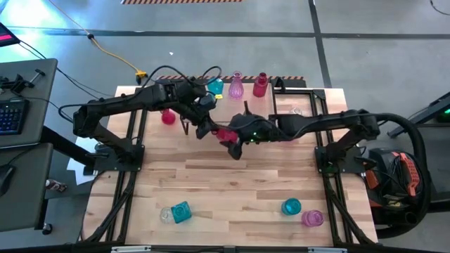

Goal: Sort vases onto shelf
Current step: Put the bottom red flower vase on the shelf aligned with the other red flower vase

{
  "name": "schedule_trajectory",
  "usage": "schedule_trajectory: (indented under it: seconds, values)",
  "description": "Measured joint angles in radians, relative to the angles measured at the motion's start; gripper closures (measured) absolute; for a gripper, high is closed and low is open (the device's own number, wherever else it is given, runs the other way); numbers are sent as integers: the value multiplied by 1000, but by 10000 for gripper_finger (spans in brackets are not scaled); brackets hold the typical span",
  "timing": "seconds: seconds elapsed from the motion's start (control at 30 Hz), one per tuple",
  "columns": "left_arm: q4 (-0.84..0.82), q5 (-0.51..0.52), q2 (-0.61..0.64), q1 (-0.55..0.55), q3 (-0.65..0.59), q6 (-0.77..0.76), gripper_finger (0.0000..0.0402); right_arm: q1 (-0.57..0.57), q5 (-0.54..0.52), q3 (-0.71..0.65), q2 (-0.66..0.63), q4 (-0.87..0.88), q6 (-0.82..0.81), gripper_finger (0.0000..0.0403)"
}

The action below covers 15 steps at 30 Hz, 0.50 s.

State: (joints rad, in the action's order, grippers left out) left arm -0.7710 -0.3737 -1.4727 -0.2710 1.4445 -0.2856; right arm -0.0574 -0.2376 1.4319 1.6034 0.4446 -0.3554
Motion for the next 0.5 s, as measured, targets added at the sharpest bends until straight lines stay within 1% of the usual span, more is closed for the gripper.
schedule_trajectory:
  seconds: [0.1,0.33,0.4,0.5]
  values:
    - [-2,-3,0,-7,0,0,383,-3,-44,1,29,3,2,72]
    - [2,-6,0,-10,0,1,383,-3,-48,1,41,0,-10,75]
    - [5,-7,0,-10,0,1,383,5,-48,1,41,0,-36,85]
    - [12,-8,-1,-10,0,1,383,12,-40,1,41,2,-66,113]
